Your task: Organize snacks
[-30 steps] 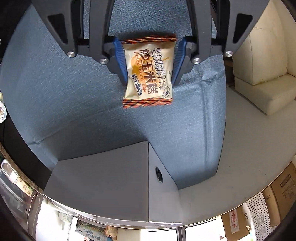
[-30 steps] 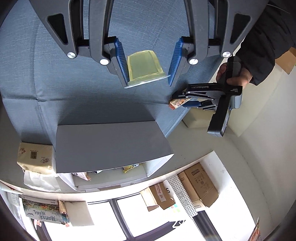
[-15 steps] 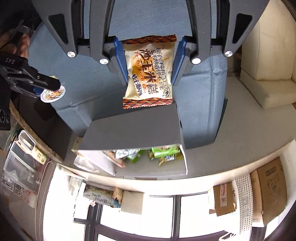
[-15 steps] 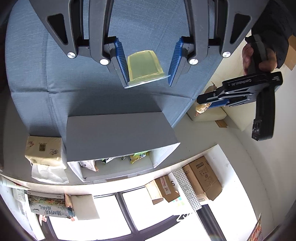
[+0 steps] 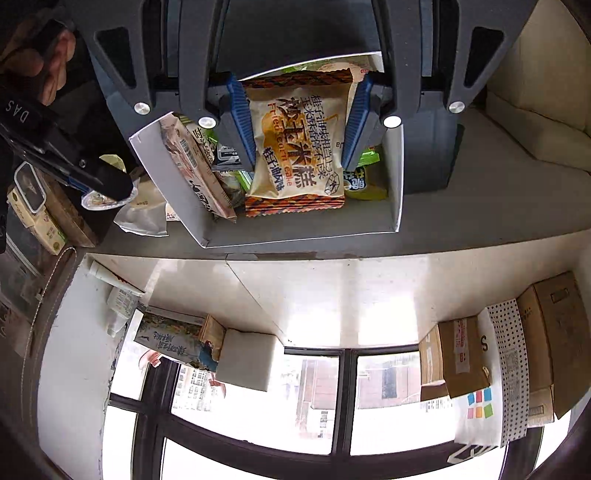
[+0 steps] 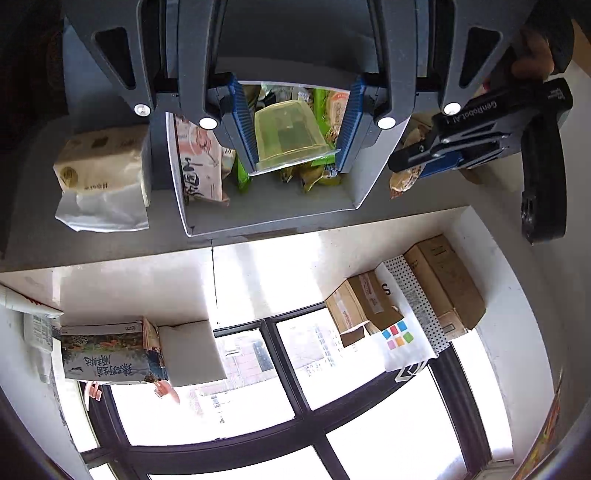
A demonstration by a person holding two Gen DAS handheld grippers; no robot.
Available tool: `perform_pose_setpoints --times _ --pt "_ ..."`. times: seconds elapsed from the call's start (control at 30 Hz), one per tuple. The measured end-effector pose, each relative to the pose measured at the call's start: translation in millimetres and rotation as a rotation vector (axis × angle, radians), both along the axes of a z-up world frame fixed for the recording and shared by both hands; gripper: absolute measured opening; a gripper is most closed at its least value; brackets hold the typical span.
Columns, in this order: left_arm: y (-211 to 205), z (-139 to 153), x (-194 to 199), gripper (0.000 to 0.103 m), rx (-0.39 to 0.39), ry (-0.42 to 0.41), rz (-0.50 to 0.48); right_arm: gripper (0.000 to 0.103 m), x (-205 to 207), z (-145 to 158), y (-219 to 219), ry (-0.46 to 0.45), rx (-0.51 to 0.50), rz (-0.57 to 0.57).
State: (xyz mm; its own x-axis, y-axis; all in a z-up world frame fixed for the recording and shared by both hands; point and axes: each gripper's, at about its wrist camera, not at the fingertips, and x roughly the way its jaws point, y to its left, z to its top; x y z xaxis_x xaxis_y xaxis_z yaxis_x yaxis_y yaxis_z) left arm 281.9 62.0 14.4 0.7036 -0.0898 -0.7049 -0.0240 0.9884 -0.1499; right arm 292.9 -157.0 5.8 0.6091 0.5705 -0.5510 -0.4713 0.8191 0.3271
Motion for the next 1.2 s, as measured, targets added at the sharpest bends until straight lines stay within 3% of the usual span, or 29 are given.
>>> perform_pose_setpoints --times 0.07,0.1,0.13,0.17,0.23,0.33,0.53,0.7,0.77,0.93,1.1,1.2 --pt "7.6 -9.3 16.2 0.059 -0.036 0.029 0.002 0.05 25.8 2.7 15.0 0.007 0.02 0.016" --pt "10.4 -14.0 23.3 0.082 -0.034 0.059 0.008 0.06 38.6 2.9 23.5 0.027 0.025 0.031" --pt "12.6 -18.3 27.3 0.094 -0.022 0.072 0.024 0.096 50.4 2.2 31.9 0.051 0.009 0.031" --pt "14.8 -20.0 27.2 0.102 -0.001 0.06 0.045 0.103 57.9 1.8 37.5 0.058 -0.018 -0.002" --pt "17.2 -22.2 21.6 0.102 0.044 0.043 0.055 0.103 63.4 3.6 42.5 0.038 -0.041 -0.04" --pt "21.9 -24.0 13.2 0.102 0.06 0.04 0.047 0.103 62.4 3.7 37.9 0.047 0.015 -0.036" --pt "25.7 -9.3 -6.9 0.102 0.087 -0.01 0.069 0.103 46.9 3.9 31.0 0.006 -0.013 -0.05" --pt "4.0 17.5 -54.7 0.102 0.258 -0.159 0.102 0.103 15.4 16.3 21.1 -0.076 -0.034 -0.026" --pt "-6.2 25.5 -76.3 0.102 0.293 -0.188 0.104 0.103 -2.5 24.2 18.4 -0.118 -0.056 -0.006" --pt "-24.8 42.8 -123.4 0.102 0.221 -0.18 0.056 0.103 -50.5 45.4 13.1 -0.181 -0.115 0.086" --pt "-36.4 62.9 -175.4 0.103 0.219 -0.249 0.132 0.103 -104.4 70.5 2.3 -0.27 -0.21 0.083" --pt "-39.8 64.9 -195.9 0.103 0.16 -0.2 0.12 0.103 -139.4 79.0 -7.0 -0.294 -0.214 0.112"
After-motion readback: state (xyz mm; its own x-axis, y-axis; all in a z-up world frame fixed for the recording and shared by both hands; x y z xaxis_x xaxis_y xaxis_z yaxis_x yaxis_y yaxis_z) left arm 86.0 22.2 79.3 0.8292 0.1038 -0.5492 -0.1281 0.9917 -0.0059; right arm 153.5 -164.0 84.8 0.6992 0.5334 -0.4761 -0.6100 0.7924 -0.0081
